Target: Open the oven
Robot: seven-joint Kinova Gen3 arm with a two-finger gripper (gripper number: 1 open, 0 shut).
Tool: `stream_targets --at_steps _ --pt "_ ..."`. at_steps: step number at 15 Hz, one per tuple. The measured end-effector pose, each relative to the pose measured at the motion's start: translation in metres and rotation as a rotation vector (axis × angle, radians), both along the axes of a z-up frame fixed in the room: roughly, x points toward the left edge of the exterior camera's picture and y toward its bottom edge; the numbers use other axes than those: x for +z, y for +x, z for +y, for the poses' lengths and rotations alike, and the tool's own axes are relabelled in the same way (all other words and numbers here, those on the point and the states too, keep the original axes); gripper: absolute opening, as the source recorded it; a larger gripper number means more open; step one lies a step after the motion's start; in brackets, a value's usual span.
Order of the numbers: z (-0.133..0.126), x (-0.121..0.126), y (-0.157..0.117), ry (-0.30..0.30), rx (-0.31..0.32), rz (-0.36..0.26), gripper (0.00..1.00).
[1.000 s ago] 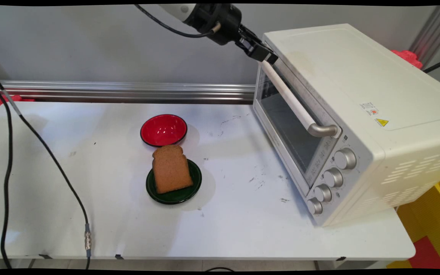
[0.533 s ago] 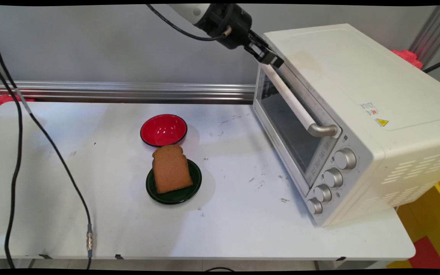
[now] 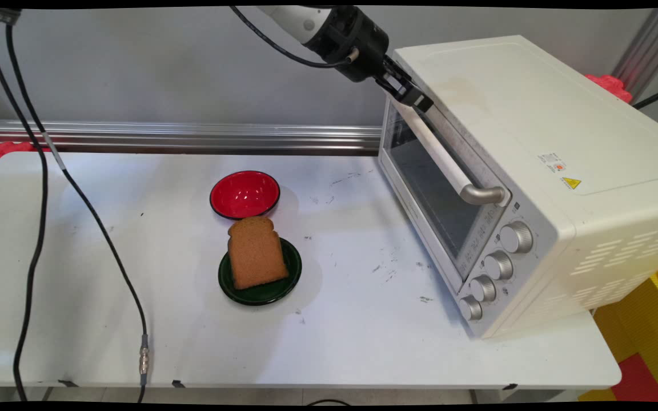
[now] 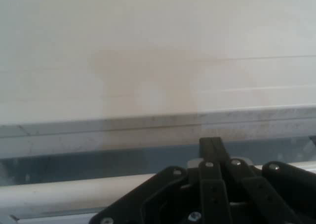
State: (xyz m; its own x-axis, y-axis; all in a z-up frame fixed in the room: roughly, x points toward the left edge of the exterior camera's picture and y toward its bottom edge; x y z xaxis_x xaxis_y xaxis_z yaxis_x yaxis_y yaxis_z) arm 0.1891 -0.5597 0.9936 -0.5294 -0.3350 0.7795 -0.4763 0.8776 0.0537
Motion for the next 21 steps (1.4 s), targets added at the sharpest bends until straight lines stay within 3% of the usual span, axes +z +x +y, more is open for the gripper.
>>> stream_targets --at_steps 21 --pt "-0.014 -0.029 -0.016 0.026 -0.015 -0.001 0.00"
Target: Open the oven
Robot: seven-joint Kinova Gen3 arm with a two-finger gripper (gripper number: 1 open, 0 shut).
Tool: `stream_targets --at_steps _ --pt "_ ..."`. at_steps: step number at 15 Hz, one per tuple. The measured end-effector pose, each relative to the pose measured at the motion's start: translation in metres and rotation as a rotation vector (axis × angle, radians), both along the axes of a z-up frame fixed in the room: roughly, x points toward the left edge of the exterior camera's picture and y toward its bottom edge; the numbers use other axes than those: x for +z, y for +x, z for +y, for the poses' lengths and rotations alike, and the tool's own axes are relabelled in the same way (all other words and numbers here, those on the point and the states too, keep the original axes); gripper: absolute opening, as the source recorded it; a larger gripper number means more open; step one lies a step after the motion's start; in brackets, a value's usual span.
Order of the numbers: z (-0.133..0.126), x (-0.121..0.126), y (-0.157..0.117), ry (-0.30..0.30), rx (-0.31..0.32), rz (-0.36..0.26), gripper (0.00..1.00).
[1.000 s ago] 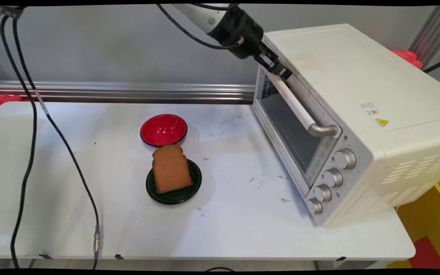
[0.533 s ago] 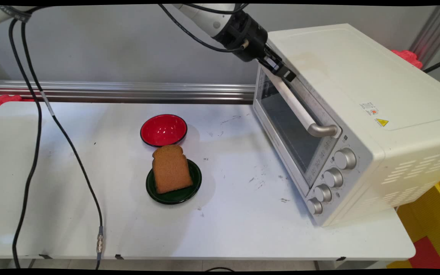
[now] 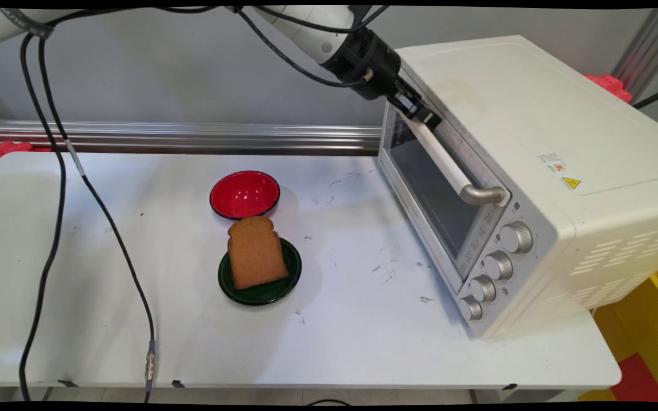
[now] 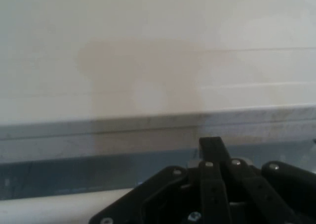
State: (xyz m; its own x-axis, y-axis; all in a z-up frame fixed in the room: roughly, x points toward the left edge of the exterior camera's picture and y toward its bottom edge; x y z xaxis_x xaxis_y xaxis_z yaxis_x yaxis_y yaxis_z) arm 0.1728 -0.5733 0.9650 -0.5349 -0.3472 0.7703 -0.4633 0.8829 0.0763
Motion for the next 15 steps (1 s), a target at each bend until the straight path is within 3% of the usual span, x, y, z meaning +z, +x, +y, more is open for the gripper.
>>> stream_targets --at_steps 15 --pt "0.026 -0.027 0.042 0.075 0.015 -0.094 0.00"
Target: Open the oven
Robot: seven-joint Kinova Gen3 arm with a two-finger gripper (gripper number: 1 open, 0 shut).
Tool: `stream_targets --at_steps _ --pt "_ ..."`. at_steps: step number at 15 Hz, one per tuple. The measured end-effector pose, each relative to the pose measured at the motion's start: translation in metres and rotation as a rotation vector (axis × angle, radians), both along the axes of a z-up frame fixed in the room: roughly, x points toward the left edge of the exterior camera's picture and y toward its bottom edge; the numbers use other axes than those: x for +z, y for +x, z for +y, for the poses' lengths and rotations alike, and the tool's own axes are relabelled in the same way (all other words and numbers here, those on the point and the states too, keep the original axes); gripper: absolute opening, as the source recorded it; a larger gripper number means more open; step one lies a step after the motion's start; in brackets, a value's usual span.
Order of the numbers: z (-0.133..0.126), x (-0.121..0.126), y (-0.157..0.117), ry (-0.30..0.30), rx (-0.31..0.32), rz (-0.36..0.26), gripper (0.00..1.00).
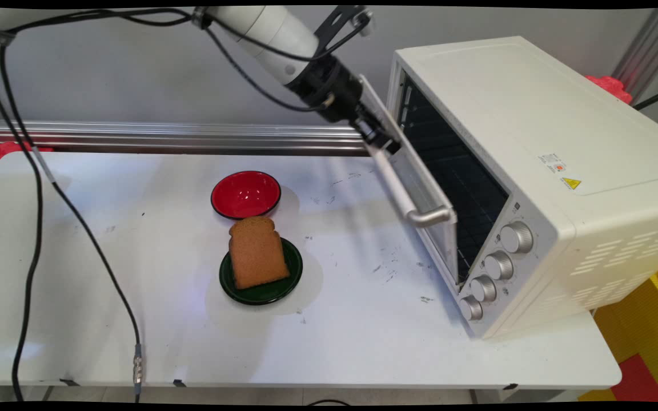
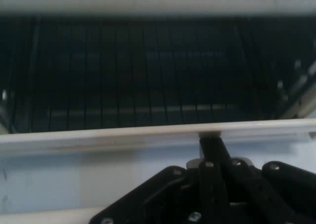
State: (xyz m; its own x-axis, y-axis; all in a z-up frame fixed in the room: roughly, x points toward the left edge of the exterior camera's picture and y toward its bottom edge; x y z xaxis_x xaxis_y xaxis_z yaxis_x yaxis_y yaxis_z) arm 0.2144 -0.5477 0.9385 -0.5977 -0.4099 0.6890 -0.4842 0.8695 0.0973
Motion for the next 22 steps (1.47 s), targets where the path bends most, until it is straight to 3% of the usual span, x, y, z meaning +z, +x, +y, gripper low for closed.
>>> stream_targets --at_steps 10,22 --pt "0.024 -0.037 0.044 0.044 0.010 -0.069 0.00" --pt "0.045 -0.078 0.075 0.055 0.001 -0.095 0.00"
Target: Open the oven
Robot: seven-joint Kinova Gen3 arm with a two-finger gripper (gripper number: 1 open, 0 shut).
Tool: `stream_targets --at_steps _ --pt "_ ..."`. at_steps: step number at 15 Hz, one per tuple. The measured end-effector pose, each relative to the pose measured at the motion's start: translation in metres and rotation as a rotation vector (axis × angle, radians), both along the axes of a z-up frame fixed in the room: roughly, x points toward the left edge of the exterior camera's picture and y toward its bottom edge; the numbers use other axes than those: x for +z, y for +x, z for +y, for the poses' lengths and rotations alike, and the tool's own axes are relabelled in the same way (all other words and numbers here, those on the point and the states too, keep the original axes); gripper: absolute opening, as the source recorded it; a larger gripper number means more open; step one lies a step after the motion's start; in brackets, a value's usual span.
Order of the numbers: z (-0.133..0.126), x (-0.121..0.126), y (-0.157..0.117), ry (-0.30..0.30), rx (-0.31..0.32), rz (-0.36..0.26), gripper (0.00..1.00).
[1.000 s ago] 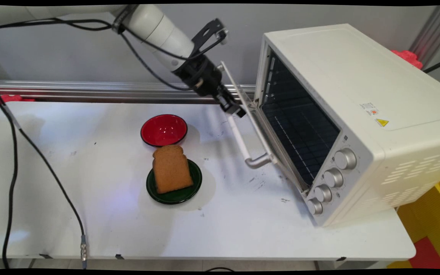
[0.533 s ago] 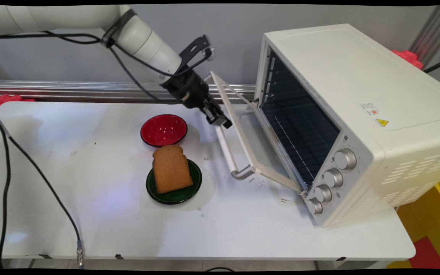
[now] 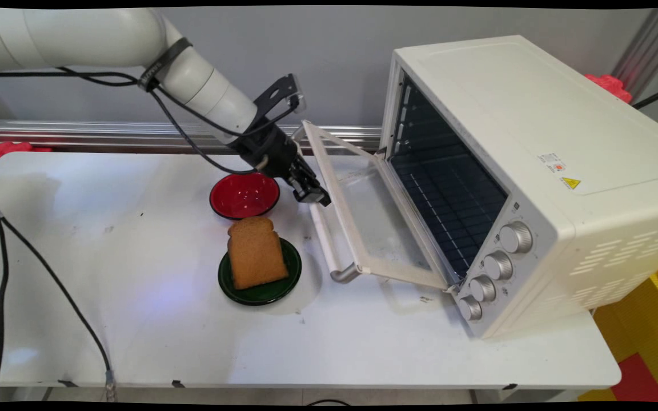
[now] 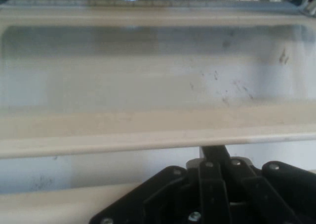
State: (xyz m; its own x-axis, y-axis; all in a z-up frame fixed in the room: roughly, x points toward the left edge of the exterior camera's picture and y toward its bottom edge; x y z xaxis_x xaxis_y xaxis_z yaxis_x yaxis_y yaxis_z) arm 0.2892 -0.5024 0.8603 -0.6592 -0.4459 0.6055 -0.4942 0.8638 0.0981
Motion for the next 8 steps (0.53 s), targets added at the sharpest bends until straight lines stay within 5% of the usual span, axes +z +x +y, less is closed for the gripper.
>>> stream_targets --at_steps 8 --pt "0.008 -0.018 0.014 -0.001 -0.010 0.000 0.00"
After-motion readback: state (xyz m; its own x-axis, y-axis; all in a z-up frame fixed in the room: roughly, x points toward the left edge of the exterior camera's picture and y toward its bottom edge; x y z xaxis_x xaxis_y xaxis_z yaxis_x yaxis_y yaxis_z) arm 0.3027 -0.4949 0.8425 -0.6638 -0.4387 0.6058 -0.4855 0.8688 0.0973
